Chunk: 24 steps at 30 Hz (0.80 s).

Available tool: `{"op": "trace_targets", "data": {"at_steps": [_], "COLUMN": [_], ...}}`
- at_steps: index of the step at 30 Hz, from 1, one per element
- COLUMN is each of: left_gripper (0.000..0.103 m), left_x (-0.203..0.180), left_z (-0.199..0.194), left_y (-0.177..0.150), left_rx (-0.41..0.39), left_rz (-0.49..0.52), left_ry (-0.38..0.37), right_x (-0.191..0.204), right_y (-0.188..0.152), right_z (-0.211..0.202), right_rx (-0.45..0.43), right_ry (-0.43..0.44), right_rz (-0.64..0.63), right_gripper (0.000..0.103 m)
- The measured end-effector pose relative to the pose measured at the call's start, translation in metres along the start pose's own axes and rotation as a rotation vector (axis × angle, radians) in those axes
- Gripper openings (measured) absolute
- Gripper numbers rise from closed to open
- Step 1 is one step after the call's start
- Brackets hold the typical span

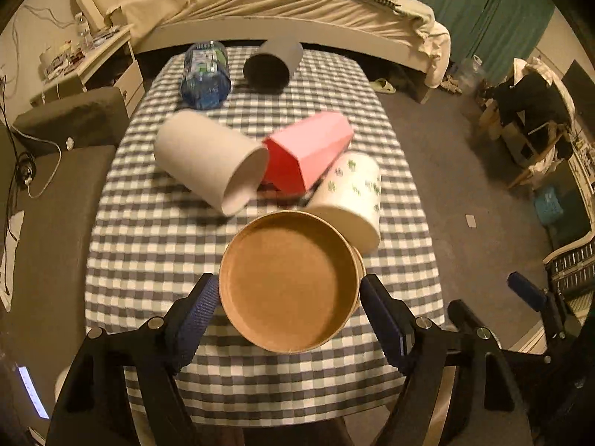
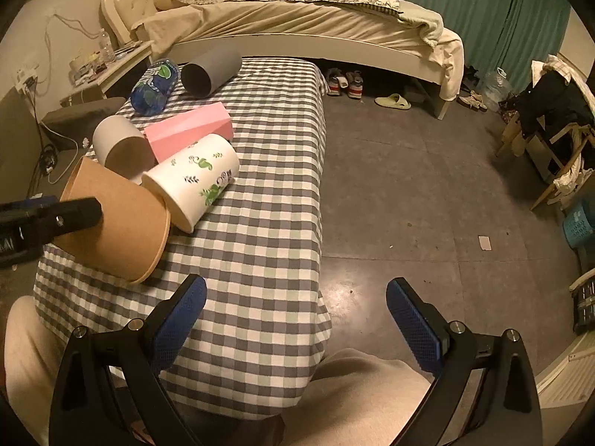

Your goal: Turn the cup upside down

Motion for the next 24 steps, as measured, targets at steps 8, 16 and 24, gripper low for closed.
{"op": "trace_targets", "data": {"at_steps": [8, 16, 24], "left_gripper": [0.08, 0.08, 0.078], "left_x": [-0.01, -0.032, -0.037], "left_z": [-0.001, 0.018, 0.017], "left_y": [-0.002, -0.014, -0.017], "left_rx": [-0.066, -0.035, -0.109], "left_rz": [0.049, 0.064, 0.124], "left_ry": [0.03, -0.03, -0.01], "right_x": [-0.003, -0.015, -0.03], "right_y": [-0.006, -0.008, -0.014], "right_z": [-0.003, -0.004, -0.004], "right_rx": [0.002, 0.001, 0.014], "right_ry": [-0.005, -0.021, -0.041], "right_rz": [0.004, 0.031, 0.056], "right_gripper": [0.098, 0.098, 0.098]}}
Point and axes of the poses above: each gripper's, at about its wrist camera, not at the fingertips, and z roughly the way its jaws point, x to its left, y to its top, the point moved 9 cm from there along z, roughly the way its jaws point, and after that the axes turned 7 degrees about y, right-handed, at the moved point
